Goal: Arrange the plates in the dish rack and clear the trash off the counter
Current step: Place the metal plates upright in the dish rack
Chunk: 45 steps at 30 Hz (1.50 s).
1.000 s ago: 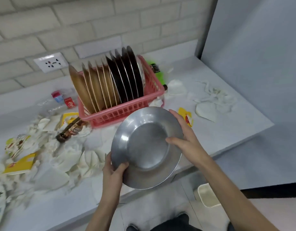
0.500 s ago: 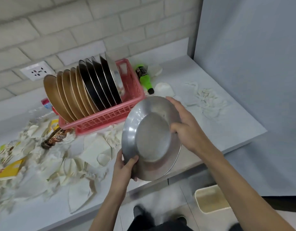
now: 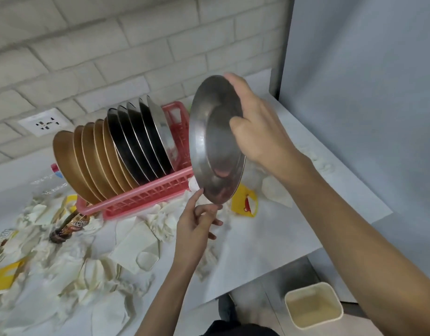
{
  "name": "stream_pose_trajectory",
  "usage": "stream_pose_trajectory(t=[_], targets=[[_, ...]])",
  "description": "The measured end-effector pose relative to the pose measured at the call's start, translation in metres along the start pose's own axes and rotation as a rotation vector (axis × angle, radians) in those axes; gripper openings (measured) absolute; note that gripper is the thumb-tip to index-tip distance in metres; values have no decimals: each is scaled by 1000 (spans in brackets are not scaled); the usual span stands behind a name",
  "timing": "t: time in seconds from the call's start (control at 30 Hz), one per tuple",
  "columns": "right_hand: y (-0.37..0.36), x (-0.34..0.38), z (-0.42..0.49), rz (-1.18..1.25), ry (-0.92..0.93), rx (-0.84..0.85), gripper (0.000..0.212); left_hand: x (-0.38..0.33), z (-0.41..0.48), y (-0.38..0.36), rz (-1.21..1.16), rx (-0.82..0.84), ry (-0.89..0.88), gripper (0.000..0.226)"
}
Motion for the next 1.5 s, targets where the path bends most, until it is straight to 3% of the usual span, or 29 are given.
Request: stream_pose_trajectory(t=[0.3, 0.77, 1.13, 1.5], targets=[[-59, 33, 67, -237, 119, 0, 71, -23, 44, 5, 64, 110, -140, 63], [-167, 13, 119, -378, 192, 83, 70, -14, 79, 11, 29, 110, -66, 79], [-194, -6, 114, -374, 227, 142, 70, 1, 88, -3, 31, 107, -19, 82], [-205, -13, 116, -300, 249, 97, 49, 7, 92, 2, 17, 76, -22, 83]])
Point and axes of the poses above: each hand's wrist, its own z-axis towards the middle knuckle, its own y-axis out of the back of the hand, x = y × z, the point moved 7 cm from there along z, towards the middle knuckle, and after that the axes turned 14 degrees about -x, right-handed, at the moved point
